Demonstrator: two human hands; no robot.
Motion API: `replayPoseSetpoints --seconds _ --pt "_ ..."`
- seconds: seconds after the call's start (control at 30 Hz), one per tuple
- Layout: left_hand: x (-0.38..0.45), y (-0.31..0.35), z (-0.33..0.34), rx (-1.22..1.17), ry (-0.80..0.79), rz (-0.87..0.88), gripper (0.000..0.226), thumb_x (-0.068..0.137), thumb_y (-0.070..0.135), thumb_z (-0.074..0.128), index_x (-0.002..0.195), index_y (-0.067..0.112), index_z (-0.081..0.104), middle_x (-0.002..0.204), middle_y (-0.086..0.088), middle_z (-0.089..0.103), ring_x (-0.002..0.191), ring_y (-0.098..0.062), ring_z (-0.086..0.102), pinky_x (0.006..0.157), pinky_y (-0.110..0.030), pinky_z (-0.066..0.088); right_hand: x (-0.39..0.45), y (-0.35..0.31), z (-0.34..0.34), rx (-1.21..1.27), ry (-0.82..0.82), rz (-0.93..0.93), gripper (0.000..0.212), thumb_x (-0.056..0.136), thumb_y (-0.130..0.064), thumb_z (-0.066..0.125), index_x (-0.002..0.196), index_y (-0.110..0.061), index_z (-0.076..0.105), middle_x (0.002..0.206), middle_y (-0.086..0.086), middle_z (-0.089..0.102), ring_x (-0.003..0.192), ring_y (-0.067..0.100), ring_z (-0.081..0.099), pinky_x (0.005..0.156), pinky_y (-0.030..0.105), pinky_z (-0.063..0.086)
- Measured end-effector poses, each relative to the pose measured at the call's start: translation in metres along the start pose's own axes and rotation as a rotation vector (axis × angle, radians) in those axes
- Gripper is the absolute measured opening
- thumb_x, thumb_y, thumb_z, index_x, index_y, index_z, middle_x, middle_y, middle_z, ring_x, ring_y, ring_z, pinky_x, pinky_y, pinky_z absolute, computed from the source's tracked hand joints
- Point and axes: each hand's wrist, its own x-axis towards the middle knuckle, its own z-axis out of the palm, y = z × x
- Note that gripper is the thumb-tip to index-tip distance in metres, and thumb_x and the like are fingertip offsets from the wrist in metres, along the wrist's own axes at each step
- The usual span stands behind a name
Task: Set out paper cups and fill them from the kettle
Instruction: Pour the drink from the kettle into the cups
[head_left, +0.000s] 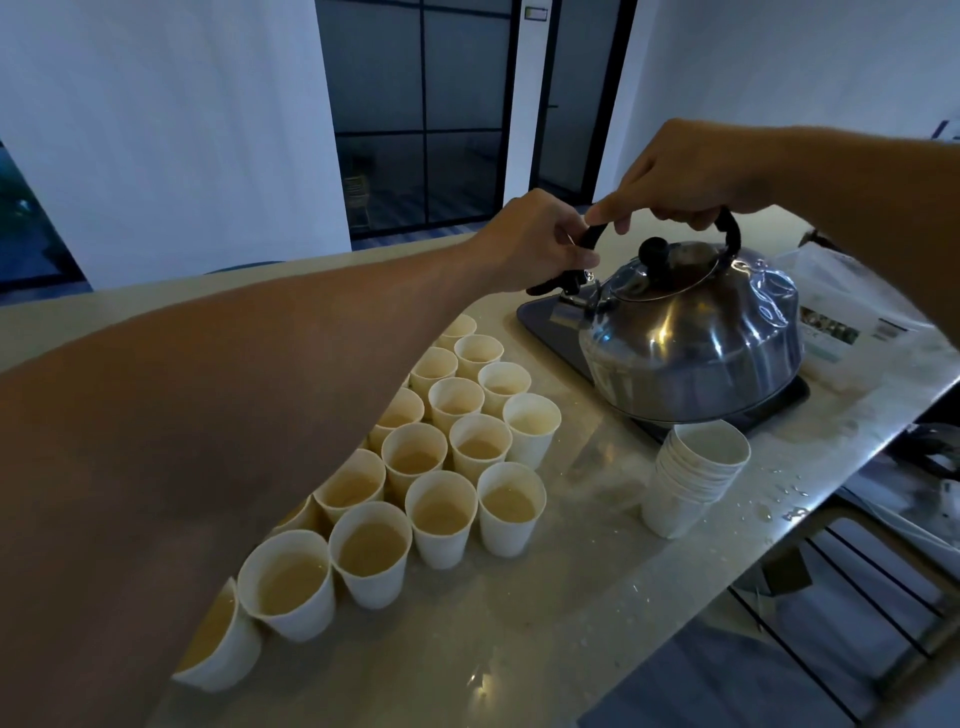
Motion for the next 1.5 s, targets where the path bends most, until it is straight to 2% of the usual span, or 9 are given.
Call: replayPoseSetpoints --seconds 0.3,0.53,1.07,1.5 --pt "-0.01 0.011 0.007 -0.007 -0.027 -0.008 0.03 0.085 0.031 0.076 0.104 0.008 0.074 0.089 -0.004 0.073 0.076 -0.016 0.069 0.08 -0.038 0.058 -0.014 0.001 -0.001 -0.045 -0.041 0.006 0.041 0.079 -0.048 0.076 0.076 -0.007 0.075 0.058 0.006 0.043 0.04 0.013 0.031 0.044 0.024 0.031" --pt "-0.011 0.012 0.013 -0.053 -0.073 -0.041 0.029 0.085 0.028 0.077 0.104 0.006 0.073 0.091 -0.009 0.075 0.08 -0.023 0.072 0.083 -0.044 0.058 -0.018 0.003 0.0 -0.088 -0.053 0.003 0.041 0.079 -0.05 0.075 0.073 -0.01 0.075 0.06 0.007 0.046 0.045 0.016 0.034 0.046 0.026 0.033" --pt "-0.007 0.009 0.022 -0.178 -0.165 -0.107 0.031 0.085 0.023 0.077 0.109 0.005 0.071 0.094 -0.009 0.076 0.085 -0.024 0.073 0.084 -0.045 0.059 -0.017 0.003 0.0 -0.094 -0.109 0.048 0.04 0.079 -0.047 0.076 0.077 -0.008 0.075 0.051 0.002 0.044 0.041 0.014 0.032 0.045 0.024 0.03" --pt "-0.005 0.012 0.025 -0.184 -0.162 -0.114 0.03 0.085 0.022 0.077 0.109 0.005 0.071 0.095 -0.008 0.076 0.084 -0.02 0.074 0.083 -0.042 0.06 -0.015 0.006 -0.001 -0.098 -0.128 0.055 0.041 0.076 -0.048 0.078 0.075 -0.007 0.075 0.052 0.003 0.042 0.043 0.015 0.031 0.045 0.025 0.029"
